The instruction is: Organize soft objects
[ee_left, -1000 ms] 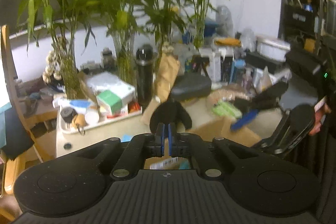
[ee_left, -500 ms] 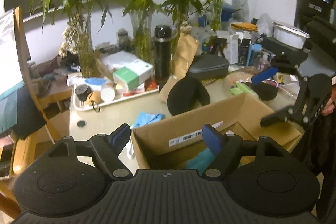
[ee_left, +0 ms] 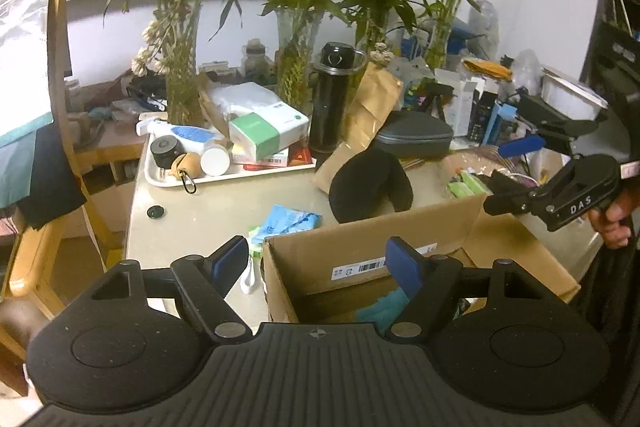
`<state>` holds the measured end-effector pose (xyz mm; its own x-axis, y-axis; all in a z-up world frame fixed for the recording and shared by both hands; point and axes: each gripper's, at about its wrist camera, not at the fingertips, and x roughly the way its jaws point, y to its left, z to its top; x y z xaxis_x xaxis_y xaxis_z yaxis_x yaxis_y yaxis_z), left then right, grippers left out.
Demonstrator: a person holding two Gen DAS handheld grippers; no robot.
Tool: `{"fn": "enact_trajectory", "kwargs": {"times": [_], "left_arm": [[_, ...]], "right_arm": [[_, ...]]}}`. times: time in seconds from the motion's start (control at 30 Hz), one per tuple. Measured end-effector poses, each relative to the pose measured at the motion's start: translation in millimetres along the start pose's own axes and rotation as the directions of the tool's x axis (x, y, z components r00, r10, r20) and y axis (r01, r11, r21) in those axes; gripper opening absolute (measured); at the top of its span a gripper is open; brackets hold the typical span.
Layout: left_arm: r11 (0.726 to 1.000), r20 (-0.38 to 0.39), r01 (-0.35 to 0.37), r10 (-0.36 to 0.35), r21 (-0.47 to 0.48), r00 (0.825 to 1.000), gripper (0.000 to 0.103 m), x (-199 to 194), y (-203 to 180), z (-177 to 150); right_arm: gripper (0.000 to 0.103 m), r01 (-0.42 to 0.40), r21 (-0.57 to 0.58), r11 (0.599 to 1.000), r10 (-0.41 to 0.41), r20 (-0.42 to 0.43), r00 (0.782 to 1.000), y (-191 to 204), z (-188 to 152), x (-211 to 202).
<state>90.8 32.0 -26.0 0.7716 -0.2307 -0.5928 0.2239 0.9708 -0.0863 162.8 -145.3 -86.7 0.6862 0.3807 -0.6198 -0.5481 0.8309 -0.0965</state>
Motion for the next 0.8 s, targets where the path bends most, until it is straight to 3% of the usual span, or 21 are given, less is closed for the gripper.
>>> {"fn": "enact_trajectory", "kwargs": {"times": [0.2,0.43,0.8], "left_arm": [[1.000,0.004,-0.021,0.021,-0.020,1.000,0.075,6.8,4.6,4.4],[0.998,0.015,-0.037,0.038,-0.047,0.999,0.076,15.2,9.3,10.0],[0.997,0.026,-0.056,0.058,-0.055,0.998,0.076,30.6,11.7,17.2]], "right_arm": [[0.103,0.069,0.056,0.996,-0.068,-0.015,0.998,-7.8,2.3,6.2],[0.103,0.092,0.144,0.985,-0.092,-0.007,0.996,-21.4,5.0,8.8],[0.103,0.120,0.175,0.977,-0.118,-0.026,0.993,-27.8,9.8,27.9]]}}
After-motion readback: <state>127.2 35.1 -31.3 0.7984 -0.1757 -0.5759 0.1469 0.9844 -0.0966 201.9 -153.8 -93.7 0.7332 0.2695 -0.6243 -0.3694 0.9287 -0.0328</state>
